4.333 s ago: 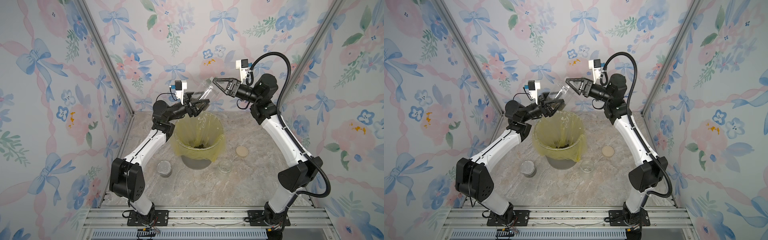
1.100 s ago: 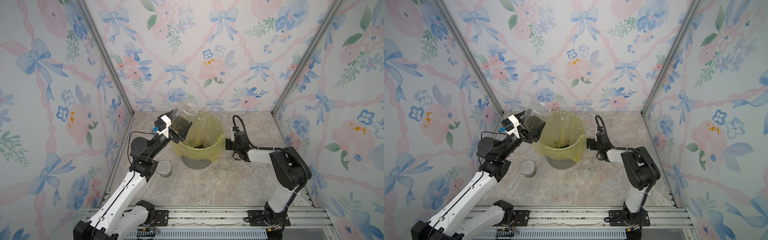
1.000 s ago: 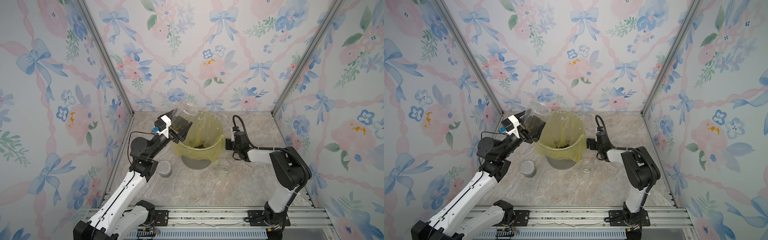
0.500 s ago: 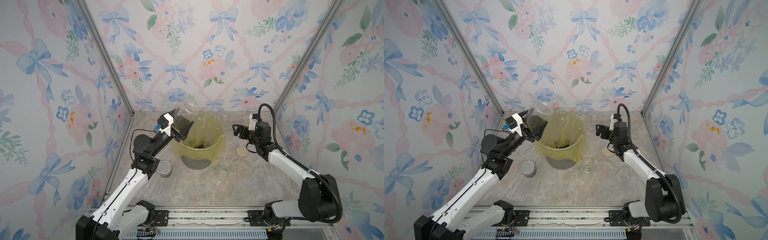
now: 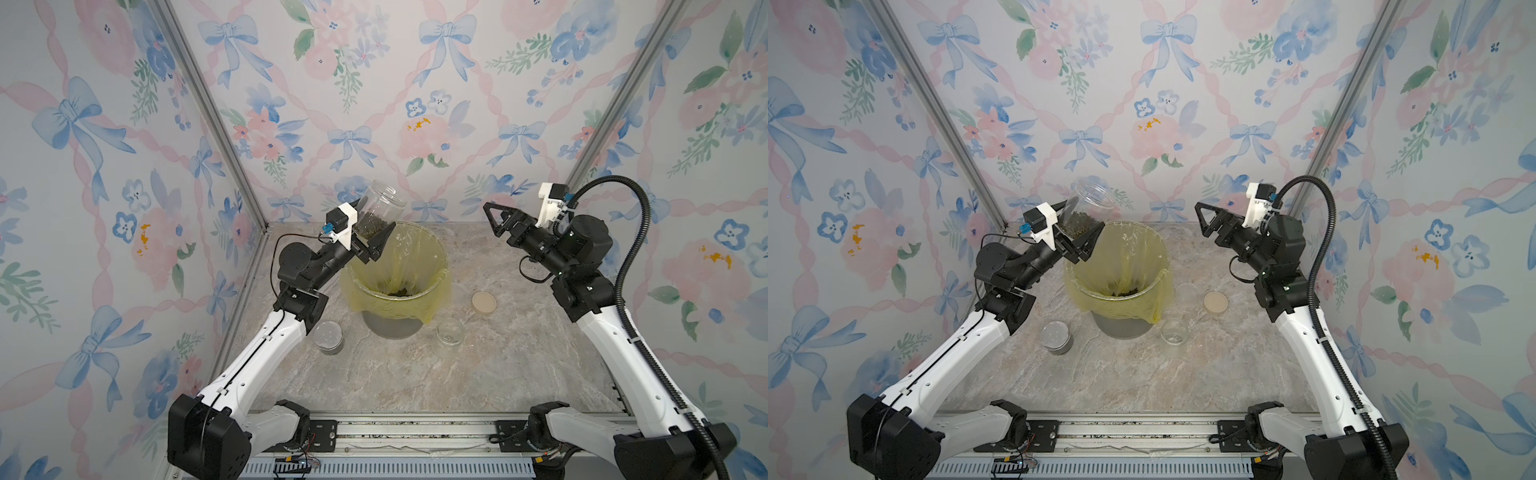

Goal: Empty moldy tea leaves from jars
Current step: Pour the moldy tea leaves from the jar into the trash bin.

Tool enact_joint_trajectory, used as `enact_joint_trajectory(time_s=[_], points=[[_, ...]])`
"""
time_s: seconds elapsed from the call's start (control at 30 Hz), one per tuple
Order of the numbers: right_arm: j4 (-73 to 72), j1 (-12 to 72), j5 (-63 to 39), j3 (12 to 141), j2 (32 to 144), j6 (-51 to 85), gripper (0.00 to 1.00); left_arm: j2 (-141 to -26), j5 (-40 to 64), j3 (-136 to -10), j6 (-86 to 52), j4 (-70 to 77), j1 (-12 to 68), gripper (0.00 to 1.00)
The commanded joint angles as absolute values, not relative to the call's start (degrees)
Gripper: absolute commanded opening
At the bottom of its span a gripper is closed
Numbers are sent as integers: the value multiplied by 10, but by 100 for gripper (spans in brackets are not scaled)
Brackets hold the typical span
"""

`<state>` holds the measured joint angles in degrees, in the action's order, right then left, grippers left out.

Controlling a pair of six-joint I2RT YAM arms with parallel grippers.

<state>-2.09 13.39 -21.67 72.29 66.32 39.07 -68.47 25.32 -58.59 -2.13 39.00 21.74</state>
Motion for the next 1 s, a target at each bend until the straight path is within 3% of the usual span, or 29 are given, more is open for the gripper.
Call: enact_joint_trajectory(time_s=[0.0, 0.4, 0.97], points=[[-52, 175, -266, 757, 666, 438, 96, -701, 273, -621, -39, 402, 221, 37], [-41, 313, -276, 877, 738, 399, 97, -753, 286, -686, -69, 402, 250, 37], [-18, 370, -264, 986, 841, 374, 97, -772, 284, -704, -54, 395, 296, 38]])
